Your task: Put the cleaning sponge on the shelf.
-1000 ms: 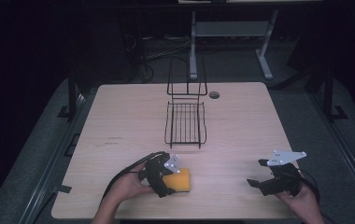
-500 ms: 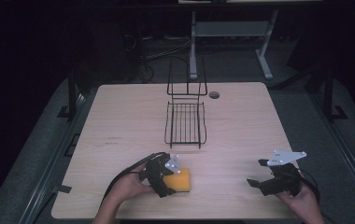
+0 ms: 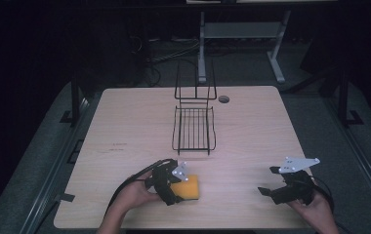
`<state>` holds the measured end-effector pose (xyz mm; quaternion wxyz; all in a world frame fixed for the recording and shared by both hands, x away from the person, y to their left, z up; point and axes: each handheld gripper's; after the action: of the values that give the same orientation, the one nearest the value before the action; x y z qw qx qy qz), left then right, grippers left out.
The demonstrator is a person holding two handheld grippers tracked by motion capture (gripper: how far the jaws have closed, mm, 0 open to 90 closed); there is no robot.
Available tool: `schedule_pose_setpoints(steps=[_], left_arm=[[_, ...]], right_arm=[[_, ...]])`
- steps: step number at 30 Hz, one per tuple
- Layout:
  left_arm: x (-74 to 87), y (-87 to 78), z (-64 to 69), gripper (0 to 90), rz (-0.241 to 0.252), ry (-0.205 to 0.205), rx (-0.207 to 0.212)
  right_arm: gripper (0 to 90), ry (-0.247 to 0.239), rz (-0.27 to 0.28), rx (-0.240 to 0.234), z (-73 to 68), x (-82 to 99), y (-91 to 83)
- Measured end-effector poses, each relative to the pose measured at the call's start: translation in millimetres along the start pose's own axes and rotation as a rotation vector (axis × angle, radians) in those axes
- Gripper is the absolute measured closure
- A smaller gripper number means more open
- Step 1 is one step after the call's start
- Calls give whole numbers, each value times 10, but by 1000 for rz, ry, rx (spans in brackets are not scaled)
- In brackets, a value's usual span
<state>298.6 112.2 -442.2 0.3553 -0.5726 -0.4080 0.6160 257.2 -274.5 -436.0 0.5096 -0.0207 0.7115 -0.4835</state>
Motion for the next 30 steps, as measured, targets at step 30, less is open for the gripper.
schedule_pose_setpoints(steps=[30], left_arm=[[10,-249,-144,214,81,-47,-18]], right_arm=[[139,0,-52,-36,-21,-6,93]])
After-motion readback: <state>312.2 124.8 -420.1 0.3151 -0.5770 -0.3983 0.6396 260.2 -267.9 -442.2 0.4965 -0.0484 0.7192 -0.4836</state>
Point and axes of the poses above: each handheld gripper's, and its own axes: y roughly forward along the jaws, x roughly out of its underside, z roughly to its right, and after that the axes turned 2 degrees about x, right-handed
